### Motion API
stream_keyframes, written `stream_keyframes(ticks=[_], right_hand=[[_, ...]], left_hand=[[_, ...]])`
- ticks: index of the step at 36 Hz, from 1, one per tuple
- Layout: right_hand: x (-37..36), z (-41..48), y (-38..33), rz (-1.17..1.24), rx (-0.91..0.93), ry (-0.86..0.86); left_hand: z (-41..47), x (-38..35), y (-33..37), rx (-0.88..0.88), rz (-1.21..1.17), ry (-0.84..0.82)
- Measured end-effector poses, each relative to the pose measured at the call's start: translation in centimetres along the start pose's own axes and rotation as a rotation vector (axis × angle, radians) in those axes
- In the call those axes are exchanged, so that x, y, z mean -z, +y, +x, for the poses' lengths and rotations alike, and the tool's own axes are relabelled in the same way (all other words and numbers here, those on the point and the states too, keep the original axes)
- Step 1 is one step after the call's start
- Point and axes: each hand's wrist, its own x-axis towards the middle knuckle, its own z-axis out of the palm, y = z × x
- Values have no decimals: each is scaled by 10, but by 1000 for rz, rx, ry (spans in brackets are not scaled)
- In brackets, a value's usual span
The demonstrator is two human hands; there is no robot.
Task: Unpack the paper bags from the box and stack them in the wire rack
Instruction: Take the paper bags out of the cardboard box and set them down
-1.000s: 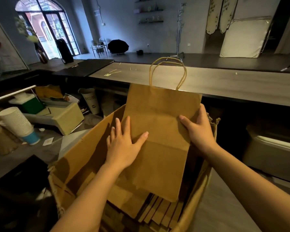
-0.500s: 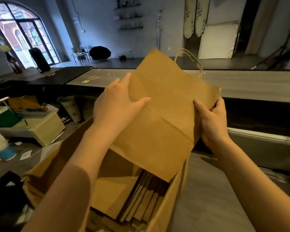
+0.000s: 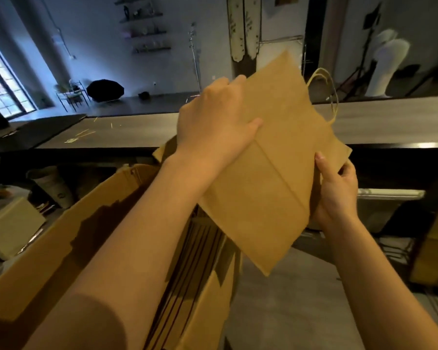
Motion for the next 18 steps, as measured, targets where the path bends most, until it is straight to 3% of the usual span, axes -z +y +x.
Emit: stream_keyframes(ticks=[5,10,18], right_hand=[[39,22,0,-209,4,-40],[79,20,14,-448,80,-118],[111,-7,54,-866,319,-82]], left_hand=[[-15,-37,6,97,-159,-327],[-62,-85,18,149,-173,-663],[-133,-150,44,201,-149,-868]])
